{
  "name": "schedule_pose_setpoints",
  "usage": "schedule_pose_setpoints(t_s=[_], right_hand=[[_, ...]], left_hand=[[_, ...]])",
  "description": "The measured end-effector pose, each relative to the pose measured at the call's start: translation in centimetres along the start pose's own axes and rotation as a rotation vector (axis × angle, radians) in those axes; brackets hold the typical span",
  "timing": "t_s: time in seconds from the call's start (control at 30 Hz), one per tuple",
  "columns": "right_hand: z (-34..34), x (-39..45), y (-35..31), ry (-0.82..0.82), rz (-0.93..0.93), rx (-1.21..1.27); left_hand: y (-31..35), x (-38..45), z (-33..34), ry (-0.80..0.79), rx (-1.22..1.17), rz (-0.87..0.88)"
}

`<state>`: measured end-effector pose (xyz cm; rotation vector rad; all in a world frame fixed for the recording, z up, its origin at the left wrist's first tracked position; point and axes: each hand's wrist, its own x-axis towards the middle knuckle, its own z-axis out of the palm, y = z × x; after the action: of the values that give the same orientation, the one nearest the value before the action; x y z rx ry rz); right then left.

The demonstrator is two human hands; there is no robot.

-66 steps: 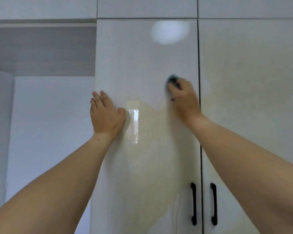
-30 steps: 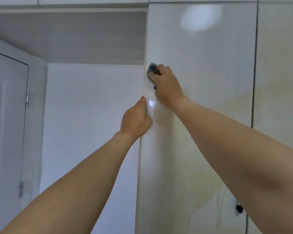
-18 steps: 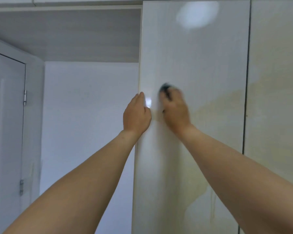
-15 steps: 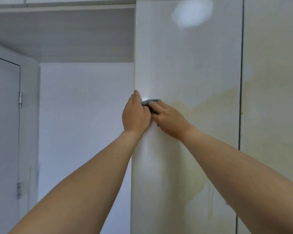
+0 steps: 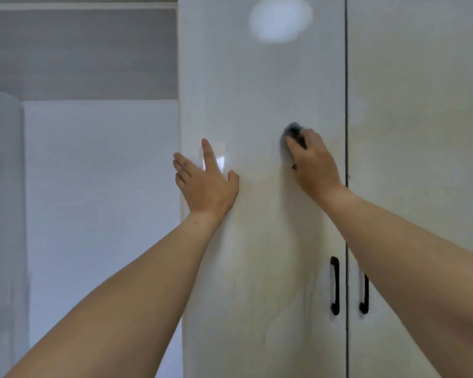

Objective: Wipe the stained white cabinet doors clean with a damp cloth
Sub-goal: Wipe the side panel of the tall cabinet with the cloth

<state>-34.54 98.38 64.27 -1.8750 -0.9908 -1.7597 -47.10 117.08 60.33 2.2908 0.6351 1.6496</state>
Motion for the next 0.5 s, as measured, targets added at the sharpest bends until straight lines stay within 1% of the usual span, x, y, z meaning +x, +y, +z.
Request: schedule_pose_setpoints(t_s=[0.07, 0.1, 0.13, 0.17, 0.23, 0.27, 0.3, 0.33, 0.4, 0.43, 0.47, 0.5], right_hand=[[-1.0, -0.1, 3.5, 0.102, 0.500, 0.112], [-1.2, -0.1, 3.6, 0.129, 0.612, 0.144], [-1.0, -0.2, 2.6, 0.140, 0.594, 0.132], [-0.6, -0.5, 1.3, 0.130, 0.465, 0.109], [0.1, -1.9, -0.4, 0.030, 0.059, 0.092], [0.4, -2.4, -0.1, -0.017, -0.100, 0.073], [-0.1, -2.4, 0.8, -0.027, -0.153, 0.042], [-0.6, -2.3, 2.0, 0.002, -0.076, 0.039], [-1.3, -2.3, 3.6, 0.133, 0.298, 0.089], [-1.2, -2.7, 3.3, 0.163, 0.419, 0.097], [-0.6, -3.4, 2.0, 0.152, 0.424, 0.077], [0.1, -4.1, 0.1, 0.136, 0.335, 0.064]], left_hand=[[0.4, 0.3, 0.4, 0.026, -0.009, -0.042], [0.6, 0.3, 0.7, 0.044, -0.006, -0.056], [0.6, 0.3, 0.8, 0.063, 0.006, -0.062], [0.6, 0.2, 1.0, 0.081, 0.014, -0.064], [0.6, 0.1, 1.3, 0.122, 0.004, -0.073], [0.6, 0.2, 1.4, 0.139, -0.011, -0.082], [0.7, 0.3, 1.5, 0.149, -0.025, -0.087], [0.7, 0.3, 1.5, 0.151, -0.032, -0.087], [0.4, 0.1, 1.3, 0.141, -0.027, -0.071], [0.2, 0.0, 1.2, 0.133, -0.024, -0.056], [-0.2, -0.1, 0.9, 0.126, -0.020, -0.039], [-0.4, -0.2, 0.8, 0.118, -0.020, -0.020]])
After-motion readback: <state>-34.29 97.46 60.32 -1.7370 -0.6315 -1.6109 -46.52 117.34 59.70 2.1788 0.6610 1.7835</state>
